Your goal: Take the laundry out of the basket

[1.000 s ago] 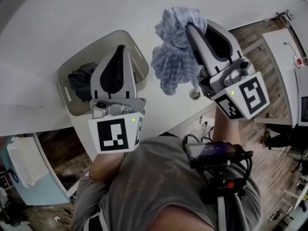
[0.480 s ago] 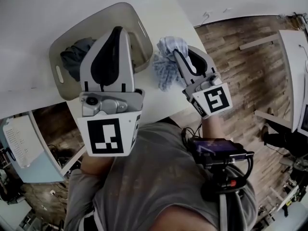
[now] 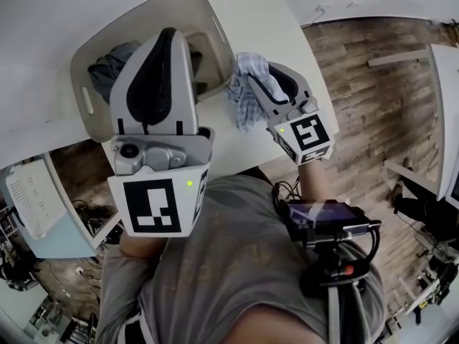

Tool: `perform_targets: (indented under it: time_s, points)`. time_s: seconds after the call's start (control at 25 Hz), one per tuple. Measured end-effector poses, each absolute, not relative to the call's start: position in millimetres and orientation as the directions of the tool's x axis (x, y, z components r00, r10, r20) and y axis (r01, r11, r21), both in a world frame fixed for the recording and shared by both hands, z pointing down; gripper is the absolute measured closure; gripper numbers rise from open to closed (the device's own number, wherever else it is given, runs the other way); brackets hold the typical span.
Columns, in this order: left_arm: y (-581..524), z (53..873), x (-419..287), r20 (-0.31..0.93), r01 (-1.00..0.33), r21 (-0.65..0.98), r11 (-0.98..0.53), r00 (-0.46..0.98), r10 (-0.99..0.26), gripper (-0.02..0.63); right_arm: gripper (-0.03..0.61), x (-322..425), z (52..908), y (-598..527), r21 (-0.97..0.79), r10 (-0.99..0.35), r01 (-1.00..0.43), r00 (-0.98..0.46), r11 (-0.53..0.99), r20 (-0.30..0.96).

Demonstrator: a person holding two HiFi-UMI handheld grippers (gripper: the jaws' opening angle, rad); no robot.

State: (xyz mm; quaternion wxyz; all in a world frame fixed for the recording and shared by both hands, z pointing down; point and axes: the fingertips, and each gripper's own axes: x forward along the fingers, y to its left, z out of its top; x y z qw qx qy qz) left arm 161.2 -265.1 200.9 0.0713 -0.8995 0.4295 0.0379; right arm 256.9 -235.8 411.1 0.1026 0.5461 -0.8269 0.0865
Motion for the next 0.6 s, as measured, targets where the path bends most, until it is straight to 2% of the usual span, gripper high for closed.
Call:
perform_targets:
  time_s: [0.16, 0.4, 0.6]
  points:
    - [-264.9, 190.3, 151.3, -0.157, -0.791, -0.087, -0.605, 0.611, -0.776, 0.606, 0.368, 252.2, 405.9, -232.3, -0.023, -0.866, -0.911, -0.398, 0.411, 0.303]
    - [-265.1, 182.3, 141.2, -0.195, -0.803, -0.068, -0.591, 0.592, -0.782, 0.606, 0.370, 251.2, 373.4, -230.3, -0.024, -0.875, -0.910, -0.404, 0.414, 0.267]
    - [-259.8, 168.7, 122.9, -0.245, -0.822, -0.068, -0.565, 0.563, -0.790, 0.606, 0.415, 240.4, 314.7, -233.9, 0.003, -0.893, -0.900, -0.432, 0.436, 0.123]
